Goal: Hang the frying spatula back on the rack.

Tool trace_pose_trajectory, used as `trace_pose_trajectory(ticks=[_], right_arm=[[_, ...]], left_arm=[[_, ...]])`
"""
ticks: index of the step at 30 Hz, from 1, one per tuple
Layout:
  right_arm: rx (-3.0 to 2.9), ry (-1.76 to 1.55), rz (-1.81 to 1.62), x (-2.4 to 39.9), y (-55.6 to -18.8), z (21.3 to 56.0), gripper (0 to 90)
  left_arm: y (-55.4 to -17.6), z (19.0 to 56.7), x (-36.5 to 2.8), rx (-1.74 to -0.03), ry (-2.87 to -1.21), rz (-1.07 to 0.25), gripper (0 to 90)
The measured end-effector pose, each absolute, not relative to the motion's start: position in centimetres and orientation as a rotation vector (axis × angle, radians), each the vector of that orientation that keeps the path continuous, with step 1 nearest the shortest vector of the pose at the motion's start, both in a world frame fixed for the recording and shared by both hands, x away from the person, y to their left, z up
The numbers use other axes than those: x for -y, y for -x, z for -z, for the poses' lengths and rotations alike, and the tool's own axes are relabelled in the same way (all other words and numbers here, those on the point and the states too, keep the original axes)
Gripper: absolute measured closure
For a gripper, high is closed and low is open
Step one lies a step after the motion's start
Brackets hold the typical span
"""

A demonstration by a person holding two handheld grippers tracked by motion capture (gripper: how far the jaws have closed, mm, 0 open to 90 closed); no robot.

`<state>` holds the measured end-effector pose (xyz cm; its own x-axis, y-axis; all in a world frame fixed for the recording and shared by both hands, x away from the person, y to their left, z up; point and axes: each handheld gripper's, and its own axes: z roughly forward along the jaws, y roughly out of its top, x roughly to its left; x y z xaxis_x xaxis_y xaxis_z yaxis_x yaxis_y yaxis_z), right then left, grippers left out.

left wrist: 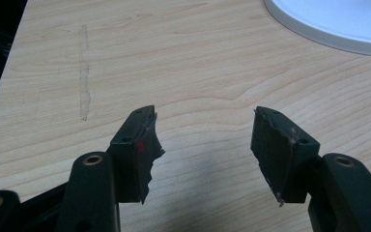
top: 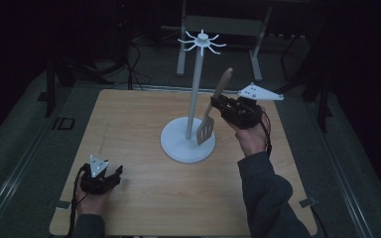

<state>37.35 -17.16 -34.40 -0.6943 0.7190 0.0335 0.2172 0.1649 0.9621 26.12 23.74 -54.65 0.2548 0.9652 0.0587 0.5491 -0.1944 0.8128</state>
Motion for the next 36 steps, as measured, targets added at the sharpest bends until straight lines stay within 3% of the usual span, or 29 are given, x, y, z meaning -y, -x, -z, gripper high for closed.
trace_pose_trajectory(ticks=[36], right_arm=[[-2.034, -0.877, -1.522, 16.4, -38.5, 32.7, 74.9]], left_arm=[[-26.3, 54.7, -23.5, -1.372, -1.860, -0.772, 42.3]])
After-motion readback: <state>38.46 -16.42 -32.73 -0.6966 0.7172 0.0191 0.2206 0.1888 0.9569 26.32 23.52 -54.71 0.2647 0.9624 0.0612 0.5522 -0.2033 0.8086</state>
